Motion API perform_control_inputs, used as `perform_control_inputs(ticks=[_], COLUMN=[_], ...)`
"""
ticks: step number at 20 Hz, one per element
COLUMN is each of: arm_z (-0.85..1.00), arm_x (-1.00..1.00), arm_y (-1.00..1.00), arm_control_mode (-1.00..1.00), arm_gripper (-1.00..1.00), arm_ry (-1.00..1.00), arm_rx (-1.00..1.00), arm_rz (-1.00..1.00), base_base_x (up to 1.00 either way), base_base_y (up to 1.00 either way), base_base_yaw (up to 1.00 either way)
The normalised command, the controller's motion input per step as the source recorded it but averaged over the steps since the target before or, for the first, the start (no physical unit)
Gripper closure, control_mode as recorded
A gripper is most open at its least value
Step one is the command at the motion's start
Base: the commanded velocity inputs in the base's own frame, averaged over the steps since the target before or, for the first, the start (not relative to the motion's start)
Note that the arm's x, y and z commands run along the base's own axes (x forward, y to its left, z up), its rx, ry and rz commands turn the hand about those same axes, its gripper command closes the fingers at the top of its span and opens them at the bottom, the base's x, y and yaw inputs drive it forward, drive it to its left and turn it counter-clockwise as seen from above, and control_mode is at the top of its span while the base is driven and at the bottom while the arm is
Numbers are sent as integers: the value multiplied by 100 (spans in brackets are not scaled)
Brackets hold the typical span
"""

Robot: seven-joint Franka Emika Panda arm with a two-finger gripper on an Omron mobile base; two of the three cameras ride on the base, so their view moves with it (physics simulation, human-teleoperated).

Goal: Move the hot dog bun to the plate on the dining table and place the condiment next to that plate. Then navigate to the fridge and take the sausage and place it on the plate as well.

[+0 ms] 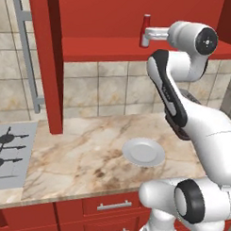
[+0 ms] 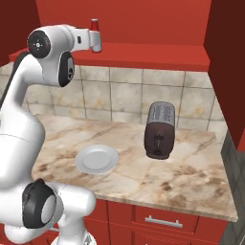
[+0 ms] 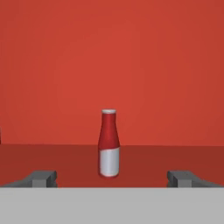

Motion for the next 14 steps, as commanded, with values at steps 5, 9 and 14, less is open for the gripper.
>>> perform_control_inputs(ticks=[5, 9, 14], arm_z=[-4, -8, -6], arm_x=[50, 51, 43], arm_y=[3, 8, 1], arm_control_mode=[-100, -100, -100], arm_gripper=[-100, -100, -100], arm_ry=[1, 2, 2], arm_rx=[0, 0, 0], arm_rz=[0, 0, 0], base_base_x=[0, 0, 0], base_base_y=[0, 0, 0], base_base_yaw=[0, 0, 0])
